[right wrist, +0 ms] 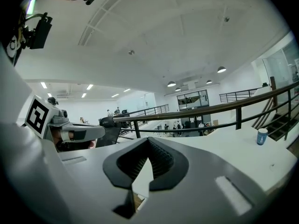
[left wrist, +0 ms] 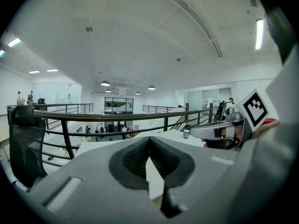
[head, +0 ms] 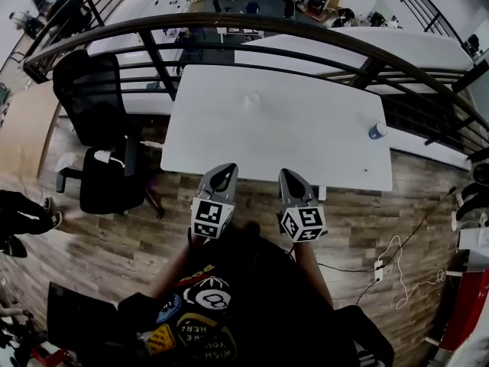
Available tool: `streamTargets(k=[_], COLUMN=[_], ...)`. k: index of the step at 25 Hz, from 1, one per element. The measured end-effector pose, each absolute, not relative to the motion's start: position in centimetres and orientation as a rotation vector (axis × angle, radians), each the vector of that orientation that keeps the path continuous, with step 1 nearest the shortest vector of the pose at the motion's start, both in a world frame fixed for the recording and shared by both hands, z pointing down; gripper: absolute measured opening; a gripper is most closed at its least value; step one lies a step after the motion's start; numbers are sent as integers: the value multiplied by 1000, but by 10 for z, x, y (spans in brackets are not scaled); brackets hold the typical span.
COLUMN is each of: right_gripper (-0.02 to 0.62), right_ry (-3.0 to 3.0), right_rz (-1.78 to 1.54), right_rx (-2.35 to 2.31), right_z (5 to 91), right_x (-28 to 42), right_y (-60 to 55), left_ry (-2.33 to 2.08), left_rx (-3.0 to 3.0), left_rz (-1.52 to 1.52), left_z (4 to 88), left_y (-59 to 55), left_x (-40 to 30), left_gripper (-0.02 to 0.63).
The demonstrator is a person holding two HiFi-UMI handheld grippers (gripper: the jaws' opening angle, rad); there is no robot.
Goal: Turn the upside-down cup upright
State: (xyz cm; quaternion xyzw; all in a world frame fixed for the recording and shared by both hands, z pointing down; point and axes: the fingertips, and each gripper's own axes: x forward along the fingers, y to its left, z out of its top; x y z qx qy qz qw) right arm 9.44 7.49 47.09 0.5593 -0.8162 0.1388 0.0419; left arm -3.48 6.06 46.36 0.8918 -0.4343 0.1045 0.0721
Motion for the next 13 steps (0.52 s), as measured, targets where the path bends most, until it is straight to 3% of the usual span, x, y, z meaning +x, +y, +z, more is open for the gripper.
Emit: streamTargets(k=[13], right_gripper=[-3], right_ry=[-2571], right_rz=[419], right_rx=[1633], right_z=[468], right_x=[71], right_y=[68], left_ry=[-1235], left_rx=[2748], left_rz=[360], left_z=[461], left_y=[70], left_x=[-17], left_gripper=[5])
